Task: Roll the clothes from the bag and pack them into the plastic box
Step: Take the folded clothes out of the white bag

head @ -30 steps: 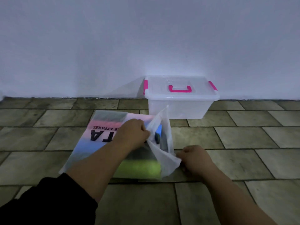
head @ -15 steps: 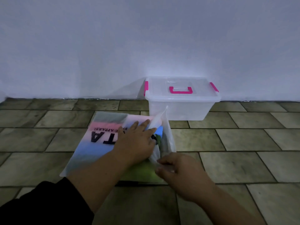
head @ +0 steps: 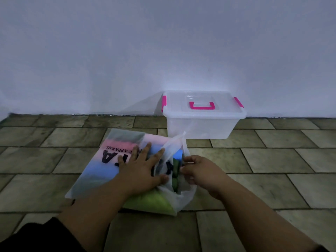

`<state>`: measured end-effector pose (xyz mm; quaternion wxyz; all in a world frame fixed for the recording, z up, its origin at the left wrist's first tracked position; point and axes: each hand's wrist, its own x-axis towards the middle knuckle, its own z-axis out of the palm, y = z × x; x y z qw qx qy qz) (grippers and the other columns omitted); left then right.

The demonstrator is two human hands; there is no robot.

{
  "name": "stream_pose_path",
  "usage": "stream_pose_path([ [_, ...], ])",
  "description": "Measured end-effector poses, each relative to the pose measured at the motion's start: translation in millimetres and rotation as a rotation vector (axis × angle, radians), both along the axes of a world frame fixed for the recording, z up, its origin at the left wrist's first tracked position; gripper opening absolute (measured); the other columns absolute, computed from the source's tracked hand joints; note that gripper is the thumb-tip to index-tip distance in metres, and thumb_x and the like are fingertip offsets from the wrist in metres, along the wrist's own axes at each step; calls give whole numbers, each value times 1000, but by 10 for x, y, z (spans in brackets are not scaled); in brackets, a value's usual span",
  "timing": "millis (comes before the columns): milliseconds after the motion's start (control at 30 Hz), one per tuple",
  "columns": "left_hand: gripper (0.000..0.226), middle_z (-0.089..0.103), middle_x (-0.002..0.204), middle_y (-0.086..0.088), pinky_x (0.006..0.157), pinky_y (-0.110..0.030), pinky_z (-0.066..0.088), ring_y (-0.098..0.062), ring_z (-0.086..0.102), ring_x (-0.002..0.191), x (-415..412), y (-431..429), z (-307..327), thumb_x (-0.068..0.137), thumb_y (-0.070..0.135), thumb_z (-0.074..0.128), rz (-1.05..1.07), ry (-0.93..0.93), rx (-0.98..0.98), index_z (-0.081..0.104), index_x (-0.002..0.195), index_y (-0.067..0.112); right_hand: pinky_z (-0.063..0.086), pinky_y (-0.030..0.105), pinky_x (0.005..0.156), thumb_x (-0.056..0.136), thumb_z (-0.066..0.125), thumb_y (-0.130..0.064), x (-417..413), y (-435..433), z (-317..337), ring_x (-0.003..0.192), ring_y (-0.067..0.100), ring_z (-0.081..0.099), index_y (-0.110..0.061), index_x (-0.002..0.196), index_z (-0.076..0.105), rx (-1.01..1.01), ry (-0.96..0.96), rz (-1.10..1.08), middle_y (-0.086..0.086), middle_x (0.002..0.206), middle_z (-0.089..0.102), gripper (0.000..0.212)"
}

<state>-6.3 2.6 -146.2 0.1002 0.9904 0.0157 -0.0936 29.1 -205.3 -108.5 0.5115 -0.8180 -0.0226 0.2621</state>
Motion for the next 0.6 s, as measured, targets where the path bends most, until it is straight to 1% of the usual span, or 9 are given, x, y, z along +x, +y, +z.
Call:
stream_pose_path([
  [33,79,-26,154,11,106,-65,-6,-29,-19,143,3,-18,-19,66,89,23,4,-7,-8,-28,123,68,54,39,79,77,64,-20,42,37,-23,89,23,63,-22,123,54,-34,15,-1,6,104,67,47],
  [133,82,-24,155,7,109,-61,-7,-32,-16,143,10,-57,-55,68,85,24,10,-41,-20,-22,132,61,54,43,85,73,62,-21,102,128,-73,93,24,63,-23,117,51,-126,-15,-24,6,103,65,45],
  [200,83,-22,156,5,110,-58,-6,-33,-16,143,9,-72,-63,71,83,28,19,-57,-37,-19,135,59,55,46,83,72,62,-22,103,175,-75,89,23,63,-24,112,51,-141,-32,-49,4,98,65,42],
  [233,83,-22,156,4,111,-57,-6,-33,-16,142,10,-82,-64,72,82,29,22,-62,-48,-18,136,58,55,46,82,69,62,-23,96,180,-75,89,24,63,-25,111,51,-123,-25,-64,5,98,65,43],
  [333,82,-22,156,4,111,-56,-5,-32,-16,142,-12,-88,-54,73,82,29,31,-84,-84,-20,134,60,56,47,81,58,67,-21,68,150,-113,90,28,65,-26,110,53,48,42,-116,10,102,66,54],
  [433,79,-23,156,6,112,-54,-6,-31,-14,143,-33,-97,-40,74,84,25,39,-117,-109,-26,130,61,55,42,76,67,73,-7,38,108,-166,88,30,67,-26,105,61,355,130,-128,14,104,67,44],
  [467,79,-22,156,6,112,-54,-5,-31,-13,144,-37,-101,-36,75,84,24,41,-125,-104,-25,132,59,53,42,74,70,74,-3,29,107,-177,85,31,67,-25,102,64,411,130,-116,15,103,68,41],
  [533,80,-22,156,6,113,-54,-5,-30,-12,144,-44,-101,-25,76,82,24,42,-129,-85,-23,136,55,52,43,74,72,73,1,14,131,-194,84,33,66,-22,99,67,453,110,-108,15,101,69,36],
  [600,80,-22,156,5,112,-54,-5,-30,-12,144,-49,-104,-22,77,81,24,37,-131,-73,-26,134,55,52,45,76,72,71,6,-1,144,-187,84,34,65,-16,96,68,480,89,-139,17,99,69,33],
])
